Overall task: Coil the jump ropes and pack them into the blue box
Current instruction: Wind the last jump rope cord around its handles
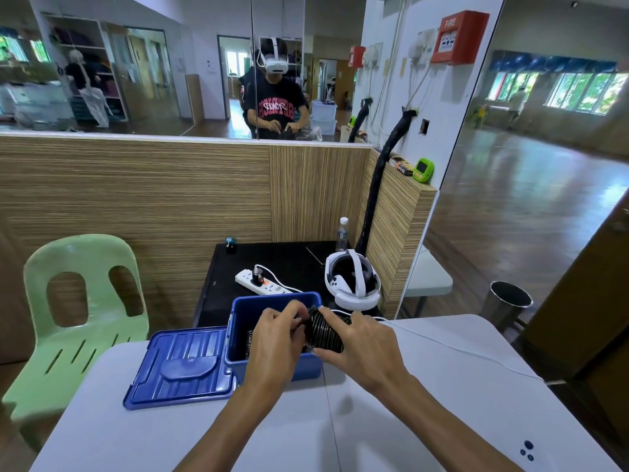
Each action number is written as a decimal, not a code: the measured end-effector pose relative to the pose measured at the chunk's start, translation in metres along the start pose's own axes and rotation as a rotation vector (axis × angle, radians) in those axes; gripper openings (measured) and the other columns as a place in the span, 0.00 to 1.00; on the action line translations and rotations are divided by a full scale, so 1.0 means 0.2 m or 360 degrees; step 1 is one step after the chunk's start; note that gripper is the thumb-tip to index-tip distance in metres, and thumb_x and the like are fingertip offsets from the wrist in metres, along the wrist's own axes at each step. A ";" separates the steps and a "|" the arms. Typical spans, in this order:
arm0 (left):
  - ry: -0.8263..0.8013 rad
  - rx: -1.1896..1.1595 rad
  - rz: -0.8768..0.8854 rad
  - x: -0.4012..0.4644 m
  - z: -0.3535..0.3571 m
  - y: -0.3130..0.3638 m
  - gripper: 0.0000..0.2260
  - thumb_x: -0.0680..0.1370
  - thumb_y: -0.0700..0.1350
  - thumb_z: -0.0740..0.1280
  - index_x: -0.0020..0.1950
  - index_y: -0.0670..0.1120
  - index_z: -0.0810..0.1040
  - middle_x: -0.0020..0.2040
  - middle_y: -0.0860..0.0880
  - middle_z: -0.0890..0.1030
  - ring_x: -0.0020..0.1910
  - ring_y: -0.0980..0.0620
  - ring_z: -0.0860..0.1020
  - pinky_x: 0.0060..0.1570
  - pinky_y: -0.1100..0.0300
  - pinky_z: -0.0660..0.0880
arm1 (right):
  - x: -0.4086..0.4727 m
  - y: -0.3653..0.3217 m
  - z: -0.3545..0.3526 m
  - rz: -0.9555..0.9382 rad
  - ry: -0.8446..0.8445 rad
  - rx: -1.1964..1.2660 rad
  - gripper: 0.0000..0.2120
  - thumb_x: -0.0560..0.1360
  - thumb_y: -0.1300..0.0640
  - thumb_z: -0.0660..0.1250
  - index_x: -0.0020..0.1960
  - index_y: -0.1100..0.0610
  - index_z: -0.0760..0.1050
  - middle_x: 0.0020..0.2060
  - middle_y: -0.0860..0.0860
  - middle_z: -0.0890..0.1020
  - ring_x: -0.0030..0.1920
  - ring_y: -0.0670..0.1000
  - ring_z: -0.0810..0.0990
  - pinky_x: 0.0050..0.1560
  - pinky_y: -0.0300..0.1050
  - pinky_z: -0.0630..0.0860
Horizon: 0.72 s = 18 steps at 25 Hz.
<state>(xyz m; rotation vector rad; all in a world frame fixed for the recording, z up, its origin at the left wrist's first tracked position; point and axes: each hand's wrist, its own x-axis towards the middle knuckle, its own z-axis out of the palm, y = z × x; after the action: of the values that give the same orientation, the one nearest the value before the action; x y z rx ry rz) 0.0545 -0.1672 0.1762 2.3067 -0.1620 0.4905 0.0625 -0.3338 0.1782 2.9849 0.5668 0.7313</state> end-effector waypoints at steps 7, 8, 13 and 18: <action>-0.0162 0.0110 0.0246 -0.05 -0.01 -0.05 0.14 0.78 0.44 0.67 0.64 0.53 0.78 0.49 0.50 0.77 0.44 0.57 0.74 0.43 0.75 0.68 | -0.01 0.01 -0.03 0.0109 -0.0139 0.0162 0.34 0.71 0.30 0.64 0.73 0.43 0.66 0.44 0.53 0.81 0.43 0.53 0.81 0.37 0.46 0.76; -0.0190 0.0149 0.0265 -0.05 -0.01 -0.05 0.14 0.79 0.44 0.66 0.65 0.53 0.77 0.49 0.49 0.77 0.44 0.57 0.73 0.41 0.76 0.66 | -0.01 0.00 -0.04 0.0117 -0.0166 0.0188 0.34 0.72 0.30 0.63 0.74 0.42 0.64 0.46 0.53 0.81 0.45 0.53 0.81 0.39 0.46 0.77; -0.0278 0.0281 0.0423 0.00 -0.05 -0.07 0.12 0.80 0.45 0.64 0.63 0.49 0.78 0.46 0.44 0.79 0.44 0.47 0.78 0.43 0.61 0.74 | -0.02 -0.01 -0.05 0.0100 -0.0186 0.0227 0.33 0.72 0.30 0.62 0.73 0.42 0.65 0.44 0.53 0.81 0.43 0.53 0.80 0.37 0.45 0.73; -0.0326 0.0521 0.0544 0.01 -0.06 -0.07 0.07 0.76 0.44 0.70 0.52 0.45 0.79 0.36 0.46 0.76 0.35 0.47 0.76 0.31 0.58 0.70 | -0.02 0.00 -0.05 0.0069 -0.0189 0.0282 0.34 0.72 0.30 0.62 0.74 0.41 0.64 0.47 0.53 0.81 0.46 0.54 0.80 0.40 0.46 0.74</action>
<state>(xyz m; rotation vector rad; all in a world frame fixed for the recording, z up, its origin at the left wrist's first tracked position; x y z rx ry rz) 0.0564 -0.1484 0.1753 2.6631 -0.6245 0.4761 0.0552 -0.3348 0.1855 3.1857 0.5918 0.5275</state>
